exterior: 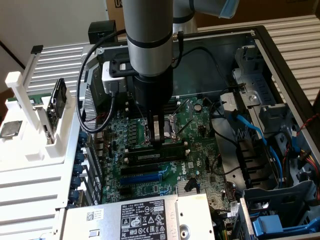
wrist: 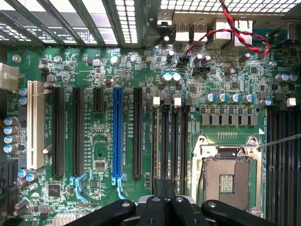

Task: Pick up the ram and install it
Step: 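Press down the ram until it locks into place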

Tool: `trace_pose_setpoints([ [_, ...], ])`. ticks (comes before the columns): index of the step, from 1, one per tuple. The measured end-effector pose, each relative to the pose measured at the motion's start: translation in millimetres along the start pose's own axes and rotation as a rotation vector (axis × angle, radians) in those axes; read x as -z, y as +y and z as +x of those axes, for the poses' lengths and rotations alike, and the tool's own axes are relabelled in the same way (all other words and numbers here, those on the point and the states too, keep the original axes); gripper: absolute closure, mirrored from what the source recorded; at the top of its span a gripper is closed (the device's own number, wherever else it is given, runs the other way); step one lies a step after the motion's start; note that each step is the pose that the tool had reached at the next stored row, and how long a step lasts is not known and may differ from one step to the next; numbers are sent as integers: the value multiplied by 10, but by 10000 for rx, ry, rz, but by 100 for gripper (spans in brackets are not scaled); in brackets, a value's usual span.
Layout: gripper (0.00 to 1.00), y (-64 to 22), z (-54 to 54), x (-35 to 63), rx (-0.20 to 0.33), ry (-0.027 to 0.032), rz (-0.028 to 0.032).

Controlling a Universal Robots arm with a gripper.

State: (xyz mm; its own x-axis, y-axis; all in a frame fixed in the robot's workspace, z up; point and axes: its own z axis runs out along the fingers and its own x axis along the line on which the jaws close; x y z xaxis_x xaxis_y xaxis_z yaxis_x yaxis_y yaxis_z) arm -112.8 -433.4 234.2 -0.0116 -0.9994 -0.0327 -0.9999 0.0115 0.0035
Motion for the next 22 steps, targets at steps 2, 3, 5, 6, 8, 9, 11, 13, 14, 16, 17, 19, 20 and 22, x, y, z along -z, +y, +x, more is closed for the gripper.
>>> trace_pose_setpoints([
  [2,90,0,0,-4,10,14,1],
  [3,90,1,0,-4,13,19,0],
  [5,90,1,0,-26,21,61,0],
  [6,90,1,0,-30,23,67,-1],
  [8,90,1,0,-38,44,76,-1],
  [9,90,1,0,-38,53,76,0],
  [11,90,1,1,-38,104,75,-1],
  [13,90,1,2,-38,129,75,-3],
  [14,90,1,4,-38,139,76,-3],
  [16,90,1,5,-38,174,75,-4],
  [17,90,1,7,-37,188,76,-4],
  [19,90,1,7,-38,199,76,-4],
  [20,90,1,10,-38,216,76,-5],
  [22,90,1,12,-37,227,76,-5],
])
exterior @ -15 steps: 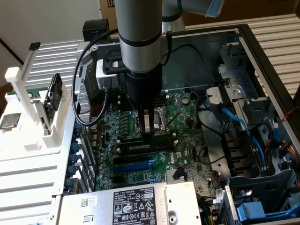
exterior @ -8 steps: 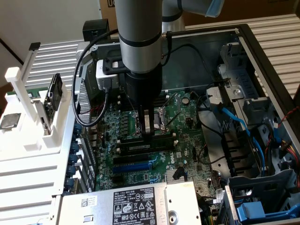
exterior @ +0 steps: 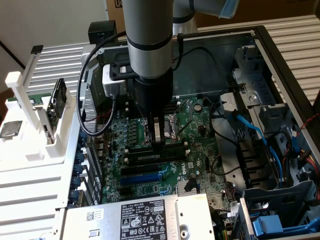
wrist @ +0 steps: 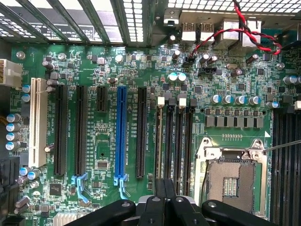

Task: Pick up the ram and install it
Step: 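Press down the ram until it locks into place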

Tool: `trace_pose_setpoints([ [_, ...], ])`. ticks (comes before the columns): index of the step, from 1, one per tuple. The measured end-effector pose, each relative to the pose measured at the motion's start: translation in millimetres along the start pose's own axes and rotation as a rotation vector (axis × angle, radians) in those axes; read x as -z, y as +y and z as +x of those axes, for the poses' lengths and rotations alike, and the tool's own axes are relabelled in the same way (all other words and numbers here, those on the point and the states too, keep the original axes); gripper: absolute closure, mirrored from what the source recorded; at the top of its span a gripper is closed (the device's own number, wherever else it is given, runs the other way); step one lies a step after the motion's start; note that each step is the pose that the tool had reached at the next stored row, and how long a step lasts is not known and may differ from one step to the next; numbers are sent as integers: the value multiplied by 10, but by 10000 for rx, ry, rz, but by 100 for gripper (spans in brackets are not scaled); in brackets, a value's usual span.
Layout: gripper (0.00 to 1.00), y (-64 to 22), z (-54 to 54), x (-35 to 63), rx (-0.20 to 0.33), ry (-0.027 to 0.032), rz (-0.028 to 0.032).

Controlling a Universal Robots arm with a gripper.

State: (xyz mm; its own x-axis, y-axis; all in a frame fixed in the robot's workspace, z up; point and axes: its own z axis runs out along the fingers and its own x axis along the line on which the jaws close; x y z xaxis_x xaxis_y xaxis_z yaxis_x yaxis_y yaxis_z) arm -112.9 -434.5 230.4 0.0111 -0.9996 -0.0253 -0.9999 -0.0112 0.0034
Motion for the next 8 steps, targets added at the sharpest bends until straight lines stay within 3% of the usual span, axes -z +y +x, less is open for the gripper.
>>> trace_pose_setpoints([
  [8,90,0,8,0,39,0,-1],
])
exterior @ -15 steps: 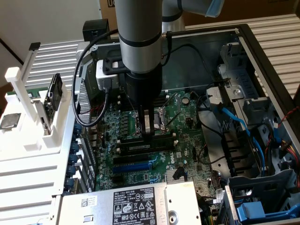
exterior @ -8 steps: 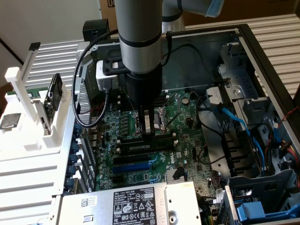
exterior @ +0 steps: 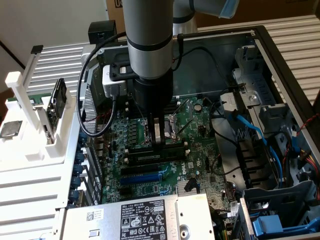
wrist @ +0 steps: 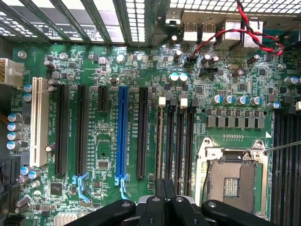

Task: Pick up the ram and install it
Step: 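Press down the ram until it locks into place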

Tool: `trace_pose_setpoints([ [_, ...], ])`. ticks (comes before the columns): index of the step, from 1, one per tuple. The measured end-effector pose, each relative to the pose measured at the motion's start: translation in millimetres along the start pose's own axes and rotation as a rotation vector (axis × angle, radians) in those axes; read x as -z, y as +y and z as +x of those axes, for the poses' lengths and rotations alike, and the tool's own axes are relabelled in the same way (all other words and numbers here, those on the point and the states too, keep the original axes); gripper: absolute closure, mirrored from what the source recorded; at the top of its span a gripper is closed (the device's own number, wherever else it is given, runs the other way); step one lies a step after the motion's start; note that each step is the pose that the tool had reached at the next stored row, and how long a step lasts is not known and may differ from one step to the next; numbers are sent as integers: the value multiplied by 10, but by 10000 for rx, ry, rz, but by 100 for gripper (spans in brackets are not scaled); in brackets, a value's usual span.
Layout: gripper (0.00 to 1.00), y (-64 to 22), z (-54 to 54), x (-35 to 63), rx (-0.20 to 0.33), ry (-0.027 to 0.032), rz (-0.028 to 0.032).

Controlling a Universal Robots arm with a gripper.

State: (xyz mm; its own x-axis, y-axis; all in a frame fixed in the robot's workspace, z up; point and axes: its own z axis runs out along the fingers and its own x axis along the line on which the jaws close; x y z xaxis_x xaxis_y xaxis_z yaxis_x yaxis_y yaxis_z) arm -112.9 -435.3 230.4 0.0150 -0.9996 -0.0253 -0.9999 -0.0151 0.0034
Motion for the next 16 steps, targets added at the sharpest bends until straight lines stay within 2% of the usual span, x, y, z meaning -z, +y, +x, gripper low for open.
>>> trace_pose_setpoints([
  [16,90,1,1,-27,36,1,-1],
])
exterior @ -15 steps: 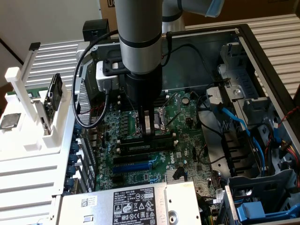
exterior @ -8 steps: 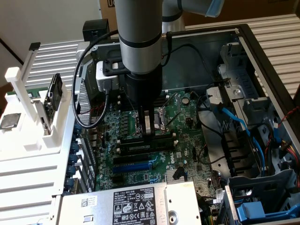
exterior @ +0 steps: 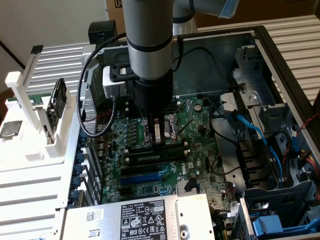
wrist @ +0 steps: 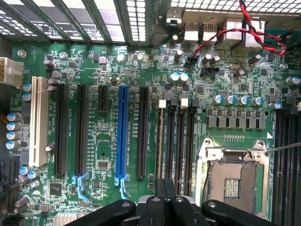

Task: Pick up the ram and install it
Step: 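Press down the ram until it locks into place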

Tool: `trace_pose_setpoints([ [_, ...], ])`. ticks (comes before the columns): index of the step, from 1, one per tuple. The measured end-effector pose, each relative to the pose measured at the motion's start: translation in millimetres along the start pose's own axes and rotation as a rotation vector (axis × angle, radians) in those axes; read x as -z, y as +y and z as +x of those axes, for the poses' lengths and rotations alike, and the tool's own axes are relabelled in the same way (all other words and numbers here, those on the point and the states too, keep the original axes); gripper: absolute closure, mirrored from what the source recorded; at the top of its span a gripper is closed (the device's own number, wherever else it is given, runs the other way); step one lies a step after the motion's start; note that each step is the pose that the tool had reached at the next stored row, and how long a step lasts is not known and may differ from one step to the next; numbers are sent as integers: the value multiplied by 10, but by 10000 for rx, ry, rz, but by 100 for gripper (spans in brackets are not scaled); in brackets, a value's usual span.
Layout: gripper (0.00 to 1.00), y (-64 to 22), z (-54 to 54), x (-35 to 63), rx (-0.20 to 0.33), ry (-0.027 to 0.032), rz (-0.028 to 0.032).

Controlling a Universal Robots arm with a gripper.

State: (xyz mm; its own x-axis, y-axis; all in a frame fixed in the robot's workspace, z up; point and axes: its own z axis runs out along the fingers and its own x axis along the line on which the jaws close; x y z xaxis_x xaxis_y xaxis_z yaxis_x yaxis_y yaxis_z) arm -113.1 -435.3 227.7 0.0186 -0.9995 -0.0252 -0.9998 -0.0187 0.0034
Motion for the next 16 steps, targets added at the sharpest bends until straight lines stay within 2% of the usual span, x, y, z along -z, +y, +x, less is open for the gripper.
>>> trace_pose_setpoints([
  [16,90,-1,-1,-5,0,-11,6],
])
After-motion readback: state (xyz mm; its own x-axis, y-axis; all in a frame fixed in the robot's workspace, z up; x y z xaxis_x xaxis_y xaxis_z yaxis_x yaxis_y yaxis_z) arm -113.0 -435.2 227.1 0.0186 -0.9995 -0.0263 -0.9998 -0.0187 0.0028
